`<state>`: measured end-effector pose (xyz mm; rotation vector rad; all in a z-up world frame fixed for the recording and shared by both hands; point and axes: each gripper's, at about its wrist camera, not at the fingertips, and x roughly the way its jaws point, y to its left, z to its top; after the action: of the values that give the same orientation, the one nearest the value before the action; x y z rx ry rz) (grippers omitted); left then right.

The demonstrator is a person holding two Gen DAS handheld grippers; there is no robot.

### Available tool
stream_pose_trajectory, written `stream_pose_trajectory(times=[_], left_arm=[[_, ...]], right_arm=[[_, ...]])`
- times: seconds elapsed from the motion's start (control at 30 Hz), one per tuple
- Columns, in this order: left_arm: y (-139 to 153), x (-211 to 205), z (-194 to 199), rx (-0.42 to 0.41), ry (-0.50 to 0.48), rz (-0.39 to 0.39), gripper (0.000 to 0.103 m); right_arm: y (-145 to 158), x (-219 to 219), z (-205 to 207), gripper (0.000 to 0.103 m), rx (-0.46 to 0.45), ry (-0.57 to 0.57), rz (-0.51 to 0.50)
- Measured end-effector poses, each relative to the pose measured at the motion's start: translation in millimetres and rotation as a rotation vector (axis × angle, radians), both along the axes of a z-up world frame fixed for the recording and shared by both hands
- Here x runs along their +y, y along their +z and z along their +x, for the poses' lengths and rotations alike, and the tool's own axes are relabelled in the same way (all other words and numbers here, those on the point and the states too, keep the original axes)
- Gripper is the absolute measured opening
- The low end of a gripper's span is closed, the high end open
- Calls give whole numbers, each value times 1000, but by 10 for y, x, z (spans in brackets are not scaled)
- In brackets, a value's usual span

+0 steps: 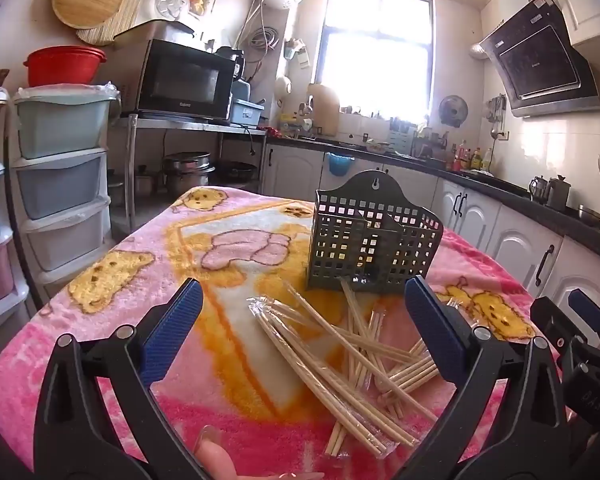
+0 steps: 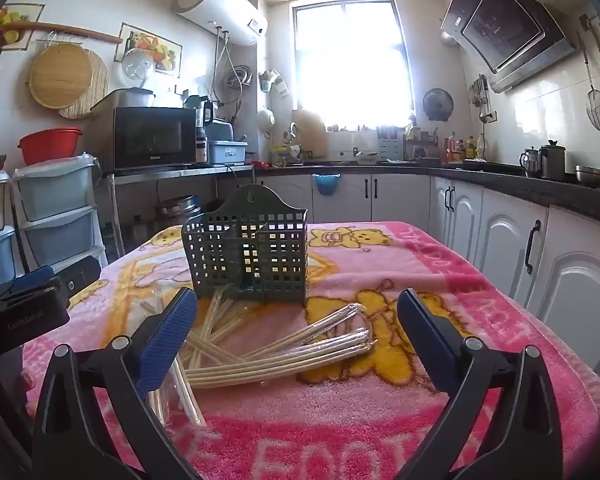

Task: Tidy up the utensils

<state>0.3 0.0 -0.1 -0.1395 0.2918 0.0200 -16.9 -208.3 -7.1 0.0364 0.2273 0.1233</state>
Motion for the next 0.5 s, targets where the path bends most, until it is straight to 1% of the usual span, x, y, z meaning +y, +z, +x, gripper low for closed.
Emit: stream_pose_trajectory(times=[0.17, 0.2, 0.27, 0.3, 0.5], left_arm=[[2, 7, -4, -2, -5, -7, 93], [4, 9, -7, -3, -7, -8, 93], [8, 12, -12, -3, -8, -6, 93], [6, 9, -8, 0, -6, -5, 93], [-27, 24, -6, 2, -5, -1, 93]], right_arm=[[-19, 73, 54, 97, -10, -6, -2], [40, -4, -5, 97, -24, -9, 19], [56, -27, -30, 97, -27, -11, 19], [9, 27, 4, 97, -23, -17, 11], [56, -6, -51, 97, -25, -19, 9]])
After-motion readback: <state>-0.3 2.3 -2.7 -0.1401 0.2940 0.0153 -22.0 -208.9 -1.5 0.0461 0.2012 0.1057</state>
